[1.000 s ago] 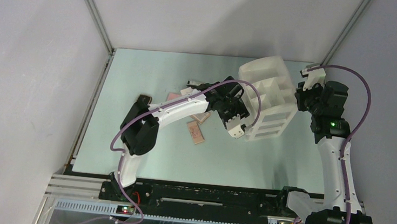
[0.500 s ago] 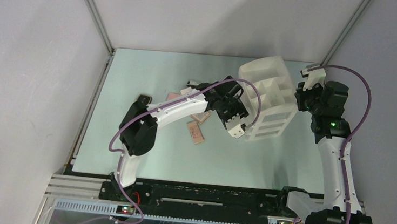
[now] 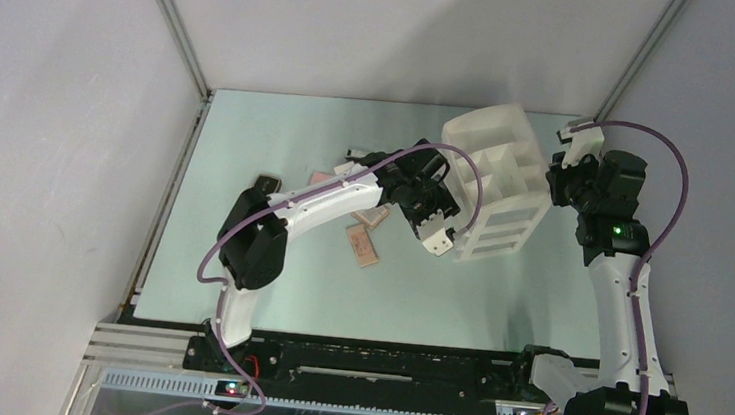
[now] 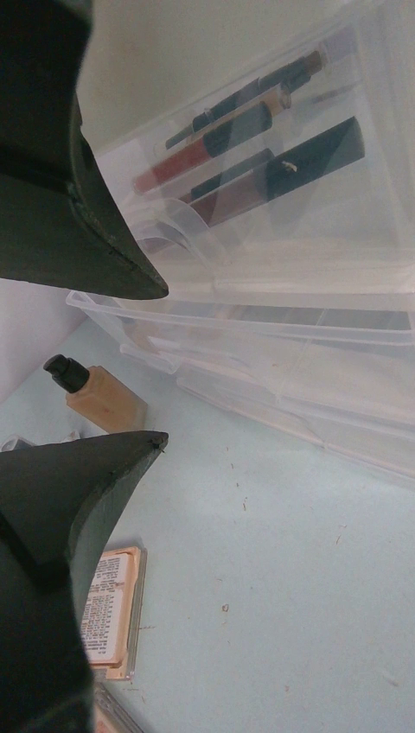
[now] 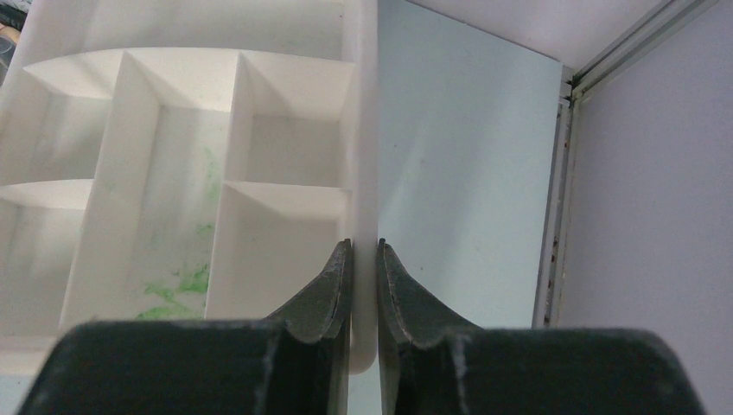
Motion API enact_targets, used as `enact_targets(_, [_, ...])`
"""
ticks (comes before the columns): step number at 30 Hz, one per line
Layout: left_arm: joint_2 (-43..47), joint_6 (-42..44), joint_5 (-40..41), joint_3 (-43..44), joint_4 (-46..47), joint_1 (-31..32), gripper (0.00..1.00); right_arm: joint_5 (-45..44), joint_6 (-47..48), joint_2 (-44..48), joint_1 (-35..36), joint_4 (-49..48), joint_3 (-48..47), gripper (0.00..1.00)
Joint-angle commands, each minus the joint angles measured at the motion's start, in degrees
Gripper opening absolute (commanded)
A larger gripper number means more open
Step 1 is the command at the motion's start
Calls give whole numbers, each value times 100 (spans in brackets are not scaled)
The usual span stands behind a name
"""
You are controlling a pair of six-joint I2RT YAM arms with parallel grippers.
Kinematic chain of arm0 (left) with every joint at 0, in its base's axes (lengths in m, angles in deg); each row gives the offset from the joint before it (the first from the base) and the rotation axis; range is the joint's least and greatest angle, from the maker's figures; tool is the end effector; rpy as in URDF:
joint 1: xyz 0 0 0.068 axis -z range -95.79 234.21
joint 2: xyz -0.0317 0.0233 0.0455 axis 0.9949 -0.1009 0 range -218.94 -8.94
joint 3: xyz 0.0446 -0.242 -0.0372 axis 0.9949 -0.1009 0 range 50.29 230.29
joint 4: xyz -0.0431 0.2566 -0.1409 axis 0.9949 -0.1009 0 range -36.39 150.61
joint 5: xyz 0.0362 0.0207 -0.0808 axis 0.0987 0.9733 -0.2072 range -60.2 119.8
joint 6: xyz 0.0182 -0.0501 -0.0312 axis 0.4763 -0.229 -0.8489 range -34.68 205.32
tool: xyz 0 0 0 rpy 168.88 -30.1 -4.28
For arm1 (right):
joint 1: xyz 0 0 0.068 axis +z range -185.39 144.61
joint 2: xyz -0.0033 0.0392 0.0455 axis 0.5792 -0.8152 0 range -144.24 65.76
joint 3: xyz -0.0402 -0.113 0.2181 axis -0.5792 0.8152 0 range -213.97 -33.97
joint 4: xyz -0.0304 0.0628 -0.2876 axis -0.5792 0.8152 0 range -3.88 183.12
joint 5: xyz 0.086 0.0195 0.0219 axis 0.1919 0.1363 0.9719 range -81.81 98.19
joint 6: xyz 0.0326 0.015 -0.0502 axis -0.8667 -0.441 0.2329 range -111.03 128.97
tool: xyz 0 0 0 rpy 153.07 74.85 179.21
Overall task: Organize the makeup
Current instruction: Open the makeup tool from the storage box.
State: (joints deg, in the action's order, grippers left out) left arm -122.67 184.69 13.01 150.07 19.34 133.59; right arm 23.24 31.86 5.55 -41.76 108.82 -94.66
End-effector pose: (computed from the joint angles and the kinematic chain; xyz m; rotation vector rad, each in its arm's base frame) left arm 0.2967 -0.3667 0.2254 2.4123 0.5560 -0.0035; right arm 0.2918 -0.0205 0.3384 -0.4486 1.8931 -0.0812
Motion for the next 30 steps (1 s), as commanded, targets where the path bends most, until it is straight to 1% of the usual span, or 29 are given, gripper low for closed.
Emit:
enact_targets(1, [26, 127, -60, 76, -38, 20, 63, -143, 180, 71, -100, 18, -11, 0])
enact_targets(15, [-270, 251, -12, 201, 23, 27, 62, -91, 201, 70, -162, 42, -7, 0])
enact_targets(21, [-249, 346, 42, 217, 23, 27, 62, -64, 205, 75, -189, 50, -5, 0])
enact_targets(30, [-143, 708, 269, 190, 54, 97, 62, -39, 190, 71, -198, 59, -7, 0])
